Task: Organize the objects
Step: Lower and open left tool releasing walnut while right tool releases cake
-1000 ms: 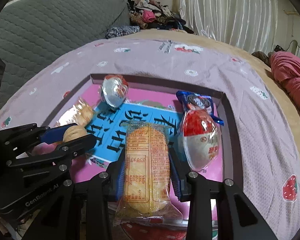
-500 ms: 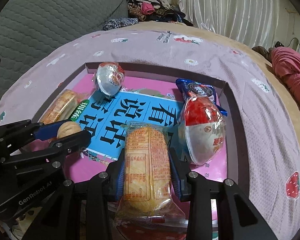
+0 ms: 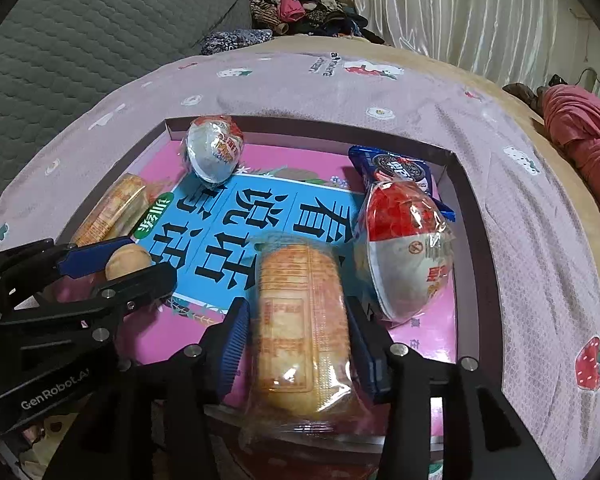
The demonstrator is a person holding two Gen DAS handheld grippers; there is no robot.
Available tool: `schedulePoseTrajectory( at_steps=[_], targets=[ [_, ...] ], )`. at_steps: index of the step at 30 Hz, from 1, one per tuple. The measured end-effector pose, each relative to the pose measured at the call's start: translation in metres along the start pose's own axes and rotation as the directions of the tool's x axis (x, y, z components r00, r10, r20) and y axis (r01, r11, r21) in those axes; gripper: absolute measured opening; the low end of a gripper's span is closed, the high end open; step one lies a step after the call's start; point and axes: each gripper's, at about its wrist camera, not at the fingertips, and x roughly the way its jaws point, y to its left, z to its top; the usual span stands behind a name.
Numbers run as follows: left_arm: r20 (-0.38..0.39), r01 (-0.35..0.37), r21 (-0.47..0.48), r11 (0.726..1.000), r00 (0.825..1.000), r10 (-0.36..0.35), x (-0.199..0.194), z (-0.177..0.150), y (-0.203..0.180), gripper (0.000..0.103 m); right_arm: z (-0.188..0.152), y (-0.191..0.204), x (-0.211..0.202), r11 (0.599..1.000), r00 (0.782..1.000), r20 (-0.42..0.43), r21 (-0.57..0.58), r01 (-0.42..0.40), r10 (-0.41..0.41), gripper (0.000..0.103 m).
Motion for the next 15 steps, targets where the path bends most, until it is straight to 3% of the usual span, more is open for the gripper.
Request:
schedulePoseTrajectory(
  at_steps=[7,15],
  targets=[
    [0.026,-0.011,0.001,1.000,1.000,0.011,-0.013,0.003,0.000,0.065,0.003,-0.004,-0.011,1.000,1.000,0.022,0.021,-0.001,0.001,0.050],
    [0.037,-0.024,0.011,1.000,0.999,0.024,-0.026,0.003,-0.001,0.072,0.007,-0.010,-0.026,0.999,0.999,0.049,0.048,-0.025,0.022,0.053]
  ],
)
